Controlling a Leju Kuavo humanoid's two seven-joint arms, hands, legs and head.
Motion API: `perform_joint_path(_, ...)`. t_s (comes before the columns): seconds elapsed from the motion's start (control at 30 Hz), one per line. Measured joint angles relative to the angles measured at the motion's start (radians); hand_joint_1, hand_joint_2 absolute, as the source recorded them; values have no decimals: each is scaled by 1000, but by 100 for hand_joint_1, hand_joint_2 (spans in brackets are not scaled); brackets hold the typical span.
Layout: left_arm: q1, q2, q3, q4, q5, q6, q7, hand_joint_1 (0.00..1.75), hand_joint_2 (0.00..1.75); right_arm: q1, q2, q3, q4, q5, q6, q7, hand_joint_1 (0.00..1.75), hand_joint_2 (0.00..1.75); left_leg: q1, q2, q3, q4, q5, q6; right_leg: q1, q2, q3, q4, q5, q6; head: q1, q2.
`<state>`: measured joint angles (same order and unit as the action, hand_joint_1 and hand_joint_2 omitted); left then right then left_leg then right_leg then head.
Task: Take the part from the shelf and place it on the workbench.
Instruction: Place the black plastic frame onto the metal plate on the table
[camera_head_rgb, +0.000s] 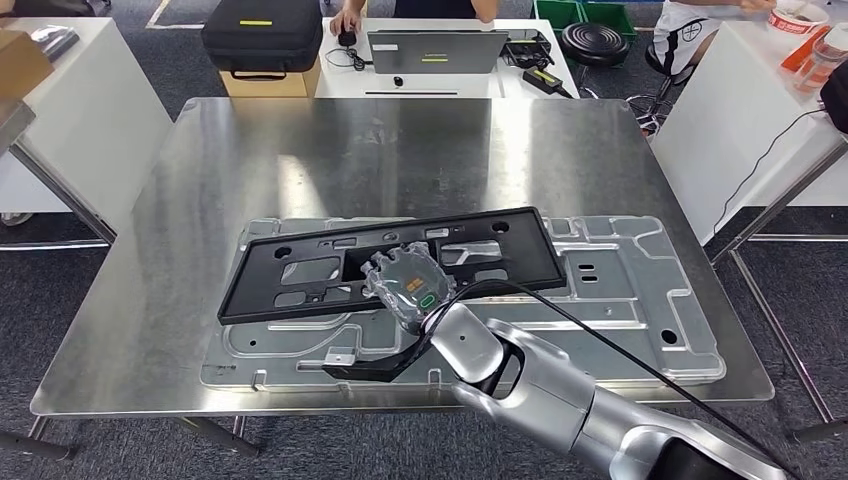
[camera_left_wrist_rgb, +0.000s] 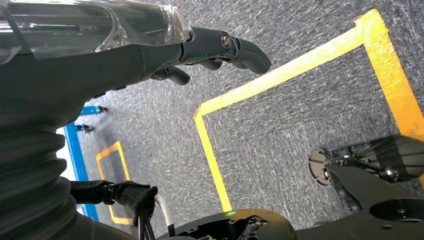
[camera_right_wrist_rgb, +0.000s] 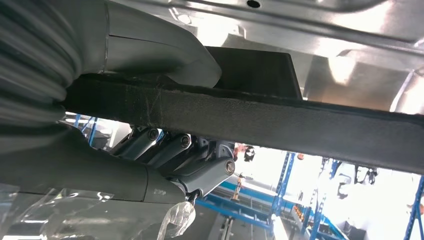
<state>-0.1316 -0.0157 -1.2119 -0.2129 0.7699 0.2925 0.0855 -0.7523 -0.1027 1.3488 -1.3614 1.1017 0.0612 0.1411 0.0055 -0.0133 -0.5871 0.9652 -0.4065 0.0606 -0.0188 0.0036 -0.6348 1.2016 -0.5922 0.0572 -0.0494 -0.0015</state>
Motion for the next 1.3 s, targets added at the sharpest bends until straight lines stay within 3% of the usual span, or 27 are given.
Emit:
perform_joint_path(0.03, 1, 0, 0, 0, 0, 0, 0, 0, 175, 2, -1, 0, 0, 0, 0, 0, 175, 175, -2, -1, 6, 0, -6, 3, 1, 0, -41, 56, -8, -1, 0, 0)
perform_joint_path(0.07, 2, 0, 0, 0, 0, 0, 0, 0, 175, 4, -2, 0, 0, 0, 0, 0, 175, 175, -5, -3, 15, 0, -12, 5, 2, 0, -66, 76, 7, -4, 0, 0)
perform_joint_path(0.1, 3, -1, 0, 0, 0, 0, 0, 0, 175, 6, -3, 0, 0, 0, 0, 0, 175, 175, -8, -5, 25, 0, -20, 5, 4, 0, -70, 53, 43, -8, 0, 0)
perform_joint_path(0.17, 3, -2, 0, 0, 0, 0, 0, 0, 175, 6, -4, 0, 0, 0, 0, 0, 175, 175, -12, -8, 48, -1, -36, 4, 10, 1, -32, -81, 147, -23, 0, 0)
perform_joint_path(0.2, 2, -4, 0, 0, 0, 0, 0, 0, 175, 5, -4, 0, 0, 0, 0, 0, 175, 175, -15, -9, 57, 0, -44, 1, 14, 1, -8, -146, 182, -31, 0, 0)
perform_joint_path(0.23, 1, -5, 0, 0, 0, 0, 0, 0, 175, 4, -4, 1, 0, 0, 0, 0, 175, 175, -16, -10, 61, 0, -50, -3, 18, 1, 9, -192, 199, -38, 0, 0)
perform_joint_path(0.3, -2, -6, 0, 0, 1, 0, 1, 0, 175, 3, -4, 1, 0, 0, 0, 0, 175, 175, -16, -10, 62, -2, -56, -12, 23, 2, 20, -221, 195, -44, 0, 0)
perform_joint_path(0.4, -2, -3, 0, 0, 0, -1, -17, 0, 175, 2, -5, 0, 0, -1, 0, 1, 175, 175, -17, -8, 64, 2, -49, -23, 17, 3, 29, -234, 193, -45, -1, 0)
perform_joint_path(0.53, -7, 0, 0, 0, 5, -2, -51, 0, 175, 1, -6, 0, 0, -5, 2, 2, 0, 0, -22, -7, 63, 0, -32, -7, 16, 4, 33, -238, 193, -42, -3, 0)
perform_joint_path(0.6, -8, 0, 0, 0, 6, -1, -55, 0, 175, 1, -7, 0, 0, -6, 3, 3, 0, 0, -19, -7, 69, -14, -41, -7, 20, 4, 29, -238, 192, -43, -3, 0)
perform_joint_path(0.73, -7, 1, 0, 0, 0, 0, -54, 0, 0, 2, -9, 0, 0, -7, 4, 3, 0, 0, -15, -7, 73, -27, -48, -17, 24, 4, 26, -237, 193, -45, -3, 0)
perform_joint_path(0.97, -5, -1, 0, 0, 15, -20, -54, 0, 0, 2, -9, 0, 0, -6, 6, 4, 0, 0, -15, -7, 73, -27, -44, -25, 24, 4, 26, -237, 200, -49, -3, 0)
perform_joint_path(1.3, -4, -1, 0, 0, 14, -33, -55, 0, 0, 2, -9, 0, 0, -6, 6, 4, 0, 0, -16, -7, 73, -25, -44, -23, 22, 4, 27, -239, 202, -47, -3, 0)
